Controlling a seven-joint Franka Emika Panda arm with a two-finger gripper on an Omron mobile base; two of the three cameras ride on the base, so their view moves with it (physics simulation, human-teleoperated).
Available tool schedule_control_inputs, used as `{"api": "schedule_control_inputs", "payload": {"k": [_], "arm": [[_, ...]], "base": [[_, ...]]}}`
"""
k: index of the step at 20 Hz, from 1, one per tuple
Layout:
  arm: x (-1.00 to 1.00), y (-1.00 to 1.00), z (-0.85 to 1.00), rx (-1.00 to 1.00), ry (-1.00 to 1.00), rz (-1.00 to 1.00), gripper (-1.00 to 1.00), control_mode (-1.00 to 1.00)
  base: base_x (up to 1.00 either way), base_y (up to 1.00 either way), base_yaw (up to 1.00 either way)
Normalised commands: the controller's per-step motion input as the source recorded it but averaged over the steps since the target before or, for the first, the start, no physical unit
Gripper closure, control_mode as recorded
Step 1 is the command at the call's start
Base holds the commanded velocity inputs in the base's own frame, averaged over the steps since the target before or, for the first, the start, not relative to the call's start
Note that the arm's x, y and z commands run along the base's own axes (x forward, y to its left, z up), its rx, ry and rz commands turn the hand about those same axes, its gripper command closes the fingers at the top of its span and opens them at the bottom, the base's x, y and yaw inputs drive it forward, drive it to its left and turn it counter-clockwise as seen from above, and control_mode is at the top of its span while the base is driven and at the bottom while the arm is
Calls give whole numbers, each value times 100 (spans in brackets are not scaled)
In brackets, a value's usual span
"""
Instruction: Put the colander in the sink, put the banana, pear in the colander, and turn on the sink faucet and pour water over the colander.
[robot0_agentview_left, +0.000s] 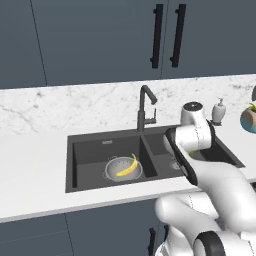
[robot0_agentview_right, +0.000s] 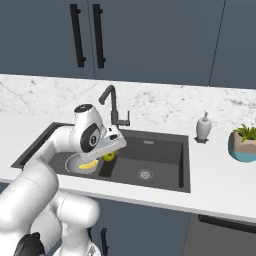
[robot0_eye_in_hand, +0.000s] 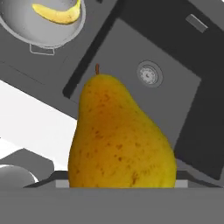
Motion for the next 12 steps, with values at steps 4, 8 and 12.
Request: {"api": "schedule_control_inputs", "payload": {"k": [4, 8, 12], "arm": [[29, 100, -13, 0, 2, 20, 100, -100], [30, 100, -43, 0, 0, 18, 100, -100], [34, 100, -74, 2, 0, 14, 100, -100]], "base": [[0, 0, 0], [0, 0, 0], [0, 0, 0]]}}
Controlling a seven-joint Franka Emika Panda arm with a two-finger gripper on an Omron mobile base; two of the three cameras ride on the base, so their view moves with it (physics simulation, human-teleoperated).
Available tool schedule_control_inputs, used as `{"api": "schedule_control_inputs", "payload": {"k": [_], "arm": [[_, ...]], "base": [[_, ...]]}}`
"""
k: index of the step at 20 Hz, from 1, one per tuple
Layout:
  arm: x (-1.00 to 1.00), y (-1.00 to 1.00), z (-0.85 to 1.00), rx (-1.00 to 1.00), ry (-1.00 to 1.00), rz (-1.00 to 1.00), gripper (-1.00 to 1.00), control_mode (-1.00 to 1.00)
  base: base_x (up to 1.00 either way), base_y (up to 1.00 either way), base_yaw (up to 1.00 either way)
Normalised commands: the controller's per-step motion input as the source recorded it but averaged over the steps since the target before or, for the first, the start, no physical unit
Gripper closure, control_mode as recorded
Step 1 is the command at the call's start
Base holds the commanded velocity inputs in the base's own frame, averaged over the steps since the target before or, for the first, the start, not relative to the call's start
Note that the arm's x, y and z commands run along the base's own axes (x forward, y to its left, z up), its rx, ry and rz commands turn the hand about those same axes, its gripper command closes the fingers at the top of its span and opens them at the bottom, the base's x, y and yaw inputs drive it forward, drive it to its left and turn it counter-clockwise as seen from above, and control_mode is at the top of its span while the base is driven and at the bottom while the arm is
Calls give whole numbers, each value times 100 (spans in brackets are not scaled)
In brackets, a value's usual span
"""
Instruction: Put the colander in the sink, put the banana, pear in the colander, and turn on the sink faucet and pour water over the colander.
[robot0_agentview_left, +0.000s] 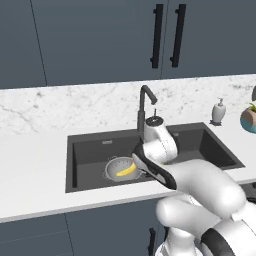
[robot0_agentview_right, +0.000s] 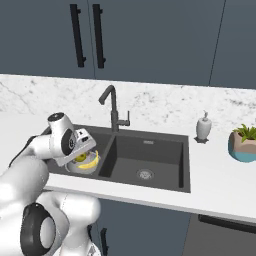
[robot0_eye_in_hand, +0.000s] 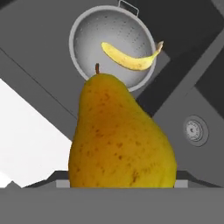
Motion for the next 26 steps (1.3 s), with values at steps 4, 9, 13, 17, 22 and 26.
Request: {"api": "schedule_control_inputs", "payload": {"k": [4, 9, 13, 17, 22, 26], "arm": [[42, 92, -70, 11, 0, 7, 100, -100], [36, 31, -14, 2, 5, 8, 100, -100], [38, 0, 0, 0, 2, -3, 100, -100], [30, 8, -19, 0, 7, -4, 100, -100], [15, 15, -31, 0, 10, -3, 100, -100], [25, 11, -36, -1, 4, -1, 100, -100]], "base": [[0, 0, 0], [0, 0, 0], [0, 0, 0], [0, 0, 0], [0, 0, 0], [0, 0, 0]]}}
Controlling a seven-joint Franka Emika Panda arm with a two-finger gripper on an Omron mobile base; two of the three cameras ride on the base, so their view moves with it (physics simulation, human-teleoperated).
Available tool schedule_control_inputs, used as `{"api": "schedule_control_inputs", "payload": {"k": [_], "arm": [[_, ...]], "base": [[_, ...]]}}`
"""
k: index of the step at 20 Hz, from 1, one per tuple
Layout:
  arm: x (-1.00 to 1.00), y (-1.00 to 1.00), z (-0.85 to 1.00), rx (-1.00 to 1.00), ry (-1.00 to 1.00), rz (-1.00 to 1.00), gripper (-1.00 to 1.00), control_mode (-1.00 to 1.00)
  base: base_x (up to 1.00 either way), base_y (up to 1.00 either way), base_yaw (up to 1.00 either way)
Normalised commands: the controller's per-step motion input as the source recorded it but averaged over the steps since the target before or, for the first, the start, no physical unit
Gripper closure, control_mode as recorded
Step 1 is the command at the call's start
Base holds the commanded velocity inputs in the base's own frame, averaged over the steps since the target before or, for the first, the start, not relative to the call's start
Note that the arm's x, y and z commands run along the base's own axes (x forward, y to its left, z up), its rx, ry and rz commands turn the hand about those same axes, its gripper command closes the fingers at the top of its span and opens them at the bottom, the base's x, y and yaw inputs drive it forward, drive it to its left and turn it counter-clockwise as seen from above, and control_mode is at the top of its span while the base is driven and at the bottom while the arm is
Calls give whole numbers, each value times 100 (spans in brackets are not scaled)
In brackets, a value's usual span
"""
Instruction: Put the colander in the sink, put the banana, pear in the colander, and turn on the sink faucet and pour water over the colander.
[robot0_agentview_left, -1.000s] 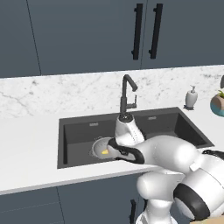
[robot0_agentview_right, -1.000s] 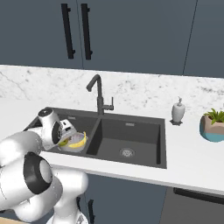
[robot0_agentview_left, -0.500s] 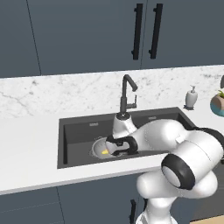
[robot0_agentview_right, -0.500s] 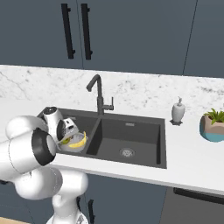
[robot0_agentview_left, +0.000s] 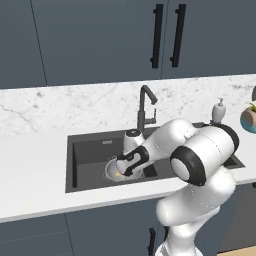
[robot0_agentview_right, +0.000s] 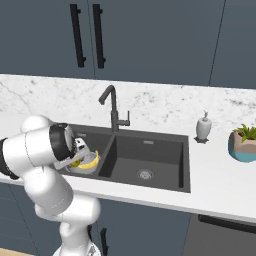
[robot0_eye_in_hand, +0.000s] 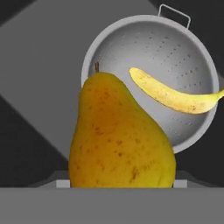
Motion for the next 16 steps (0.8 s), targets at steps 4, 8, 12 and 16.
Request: {"api": "schedule_control_inputs", "payload": {"k": [4, 8, 12, 16], "arm": [[37, 2, -44, -4, 0, -2, 100, -100], [49, 1, -50, -5, 0, -2, 100, -100], [62, 0, -21, -2, 0, -5, -100, -100], [17, 0, -4, 0, 1, -4, -100, -100]], "base": [[0, 0, 0], [0, 0, 0], [0, 0, 0], [0, 0, 0]]}}
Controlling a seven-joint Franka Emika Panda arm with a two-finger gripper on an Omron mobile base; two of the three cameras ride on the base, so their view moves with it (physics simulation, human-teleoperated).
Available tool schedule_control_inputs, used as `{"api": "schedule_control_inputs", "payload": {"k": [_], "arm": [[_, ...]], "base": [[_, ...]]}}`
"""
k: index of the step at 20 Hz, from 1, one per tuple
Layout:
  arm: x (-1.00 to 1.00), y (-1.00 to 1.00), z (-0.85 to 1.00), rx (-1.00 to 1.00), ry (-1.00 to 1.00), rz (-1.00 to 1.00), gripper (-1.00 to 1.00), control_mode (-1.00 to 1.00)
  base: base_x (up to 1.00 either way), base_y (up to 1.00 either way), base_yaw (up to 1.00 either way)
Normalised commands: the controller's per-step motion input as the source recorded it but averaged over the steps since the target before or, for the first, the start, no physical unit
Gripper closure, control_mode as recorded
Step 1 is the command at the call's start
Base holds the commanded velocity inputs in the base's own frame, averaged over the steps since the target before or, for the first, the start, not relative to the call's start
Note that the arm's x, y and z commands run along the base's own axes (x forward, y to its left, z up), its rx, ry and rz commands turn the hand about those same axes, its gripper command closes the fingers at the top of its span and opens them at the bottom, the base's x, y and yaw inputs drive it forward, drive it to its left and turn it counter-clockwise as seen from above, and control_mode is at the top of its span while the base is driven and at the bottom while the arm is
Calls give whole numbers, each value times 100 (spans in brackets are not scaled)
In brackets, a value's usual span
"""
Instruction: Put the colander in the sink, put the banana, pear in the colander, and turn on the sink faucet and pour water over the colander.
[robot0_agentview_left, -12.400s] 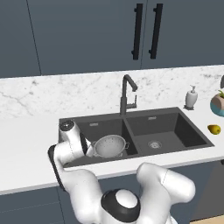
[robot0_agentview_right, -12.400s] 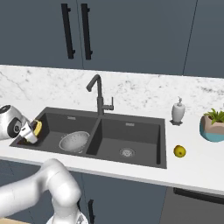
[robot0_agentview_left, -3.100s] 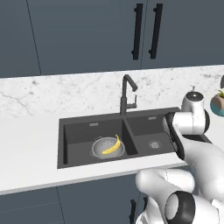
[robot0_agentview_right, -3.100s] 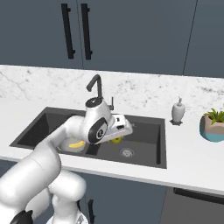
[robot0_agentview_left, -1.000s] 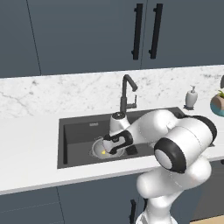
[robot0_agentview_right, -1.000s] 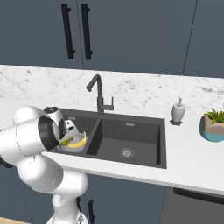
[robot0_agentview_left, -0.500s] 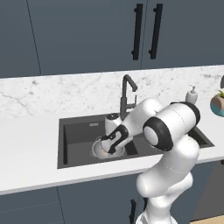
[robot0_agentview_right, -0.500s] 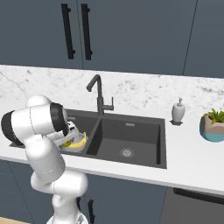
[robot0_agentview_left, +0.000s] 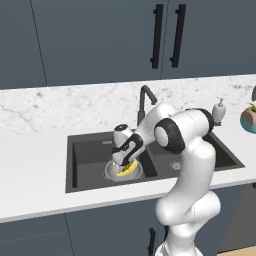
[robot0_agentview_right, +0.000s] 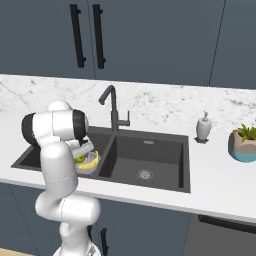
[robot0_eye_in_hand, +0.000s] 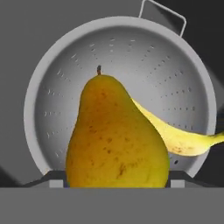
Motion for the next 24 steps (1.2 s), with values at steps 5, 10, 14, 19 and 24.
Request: {"api": "schedule_control_inputs", "payload": {"k": [5, 10, 14, 19, 24], "arm": [[0, -1, -4, 0, 2, -10, -100, -100], [-19, 0, 71, 0, -7, -14, -100, -100], [-94, 0, 95, 1, -11, -13, -100, -100], [-100, -38, 92, 11, -10, -10, -100, -100], [-100, -95, 90, 13, -20, 0, -100, -100]], "base": [[0, 0, 0], [0, 0, 0], [0, 0, 0], [0, 0, 0], [0, 0, 0]]}}
